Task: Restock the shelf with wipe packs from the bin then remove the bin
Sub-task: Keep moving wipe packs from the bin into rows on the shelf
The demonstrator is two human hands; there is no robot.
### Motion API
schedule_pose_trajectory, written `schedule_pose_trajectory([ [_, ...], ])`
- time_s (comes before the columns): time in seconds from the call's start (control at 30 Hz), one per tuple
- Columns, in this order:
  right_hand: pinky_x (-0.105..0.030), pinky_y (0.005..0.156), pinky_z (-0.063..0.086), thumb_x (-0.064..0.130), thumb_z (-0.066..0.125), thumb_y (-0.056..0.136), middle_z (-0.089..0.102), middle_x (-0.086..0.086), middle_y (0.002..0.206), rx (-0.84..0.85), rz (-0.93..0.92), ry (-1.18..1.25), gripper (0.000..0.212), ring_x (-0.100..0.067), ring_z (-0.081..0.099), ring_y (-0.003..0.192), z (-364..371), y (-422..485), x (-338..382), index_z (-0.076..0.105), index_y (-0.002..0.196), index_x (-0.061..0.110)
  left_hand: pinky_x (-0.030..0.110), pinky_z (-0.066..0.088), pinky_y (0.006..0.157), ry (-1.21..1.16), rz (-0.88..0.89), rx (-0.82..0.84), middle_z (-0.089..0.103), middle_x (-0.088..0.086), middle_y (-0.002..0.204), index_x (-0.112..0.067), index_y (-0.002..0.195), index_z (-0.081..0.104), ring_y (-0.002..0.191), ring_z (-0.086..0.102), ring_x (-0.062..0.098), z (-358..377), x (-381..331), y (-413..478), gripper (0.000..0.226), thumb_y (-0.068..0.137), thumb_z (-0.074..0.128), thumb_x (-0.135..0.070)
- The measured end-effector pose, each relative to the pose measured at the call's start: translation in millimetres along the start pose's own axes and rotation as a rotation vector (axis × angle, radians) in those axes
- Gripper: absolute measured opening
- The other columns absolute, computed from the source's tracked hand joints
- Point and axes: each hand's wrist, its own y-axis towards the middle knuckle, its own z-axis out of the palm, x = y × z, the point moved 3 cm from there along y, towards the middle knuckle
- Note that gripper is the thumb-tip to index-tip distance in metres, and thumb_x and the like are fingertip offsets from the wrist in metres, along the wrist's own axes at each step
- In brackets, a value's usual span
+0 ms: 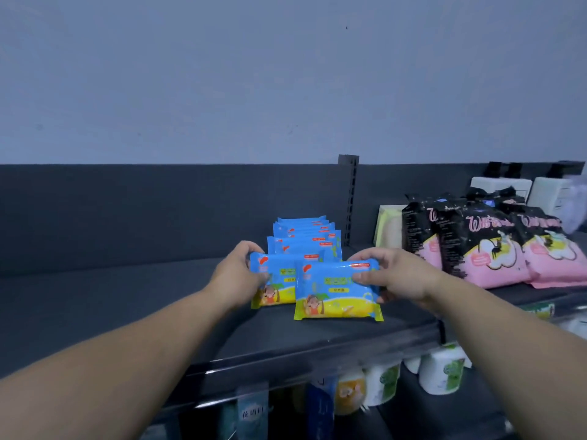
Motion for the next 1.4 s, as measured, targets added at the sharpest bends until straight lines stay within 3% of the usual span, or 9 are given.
schedule_pose_trajectory([
  [0.17, -0.027, 0.051, 0.049, 0.014, 0.074, 0.083, 0.064, -0.013, 0.097, 0.025, -0.023, -0.097, 0.026, -0.018, 0.056, 0.065, -1, 36, -8, 0.062, 0.102, 0.026, 0.018, 0.049, 0.051, -0.013, -0.028, -0.031, 0.062, -0.006, 0.087, -0.027, 0.111, 0.051, 0.065, 0.064, 0.006, 12, -10, 21, 0.025, 0.093, 0.059, -0.012],
  [0.23, -0.029, 0.053, 0.051, 0.013, 0.073, 0.084, 0.058, -0.004, 0.085, 0.03, -0.039, -0.166, 0.025, -0.016, 0.054, 0.063, 1, 46, -9, 0.06, 0.101, 0.024, 0.017, 0.047, 0.049, -0.063, -0.049, -0.039, 0.06, -0.005, 0.089, -0.026, 0.116, 0.05, 0.063, 0.061, 0.005, 19, -13, 27, 0.026, 0.095, 0.055, -0.012],
  [0.33, -0.026, 0.05, 0.05, 0.013, 0.073, 0.084, 0.046, 0.003, 0.074, 0.017, -0.049, -0.232, 0.025, -0.014, 0.049, 0.055, 4, 56, -10, 0.057, 0.101, 0.019, 0.025, 0.049, 0.063, -0.114, -0.089, -0.047, 0.062, -0.004, 0.098, -0.023, 0.117, 0.05, 0.074, 0.06, 0.009, 33, -11, 30, 0.025, 0.093, 0.057, -0.025],
  [0.43, -0.023, 0.048, 0.048, 0.014, 0.073, 0.084, 0.046, 0.004, 0.073, 0.008, -0.056, -0.264, 0.026, -0.01, 0.05, 0.051, 4, 63, -6, 0.055, 0.102, 0.016, 0.036, 0.057, 0.081, -0.194, -0.097, 0.011, 0.067, -0.007, 0.1, -0.026, 0.113, 0.05, 0.088, 0.069, 0.01, 46, -9, 33, 0.047, 0.076, 0.076, -0.04],
  [0.6, -0.026, 0.052, 0.051, 0.013, 0.076, 0.081, 0.048, 0.009, 0.071, -0.002, -0.078, -0.297, 0.031, -0.005, 0.052, 0.052, 3, 69, -1, 0.056, 0.106, 0.012, 0.034, 0.056, 0.082, 0.07, -0.029, 0.009, 0.055, -0.006, 0.118, -0.025, 0.12, 0.043, 0.099, 0.062, 0.011, 48, -17, 36, 0.076, 0.06, 0.089, -0.037],
  [0.77, -0.03, 0.057, 0.055, 0.016, 0.078, 0.079, 0.052, 0.006, 0.079, -0.053, -0.079, -0.314, 0.033, -0.01, 0.056, 0.066, 2, 63, -1, 0.058, 0.105, 0.019, 0.019, 0.042, 0.077, 0.252, 0.08, -0.015, 0.032, -0.011, 0.121, -0.024, 0.127, 0.04, 0.097, 0.047, 0.003, 44, -29, 26, 0.074, 0.068, 0.083, -0.039],
  [0.93, -0.03, 0.084, 0.05, 0.026, 0.078, 0.077, 0.057, 0.005, 0.097, -0.185, -0.114, -0.48, 0.039, -0.014, 0.059, 0.089, 1, 43, 0, 0.053, 0.107, 0.03, 0.025, 0.041, 0.093, 0.354, 0.145, -0.027, 0.033, -0.007, 0.134, -0.023, 0.133, 0.039, 0.119, 0.042, 0.011, 38, -28, 16, 0.073, 0.074, 0.077, -0.043],
  [1.1, -0.023, 0.083, 0.04, 0.031, 0.073, 0.08, 0.055, 0.003, 0.11, -0.376, -0.08, -0.61, 0.047, -0.017, 0.056, 0.106, 0, -2, -2, 0.055, 0.123, 0.024, 0.027, 0.035, 0.097, 0.439, 0.286, -0.001, 0.037, -0.005, 0.134, -0.023, 0.132, 0.04, 0.123, 0.037, 0.017, 38, -37, -10, 0.066, 0.078, 0.072, -0.044],
  [1.4, -0.037, 0.096, 0.043, 0.053, 0.056, 0.087, 0.045, -0.002, 0.132, -0.636, 0.173, -0.967, 0.054, -0.025, 0.045, 0.124, 4, -146, -32, 0.045, 0.132, 0.026, 0.035, 0.024, 0.109, 0.688, 0.738, 0.097, 0.033, -0.002, 0.141, -0.024, 0.138, 0.032, 0.132, 0.032, 0.021, 110, -74, -102, 0.068, 0.085, 0.051, -0.061],
])
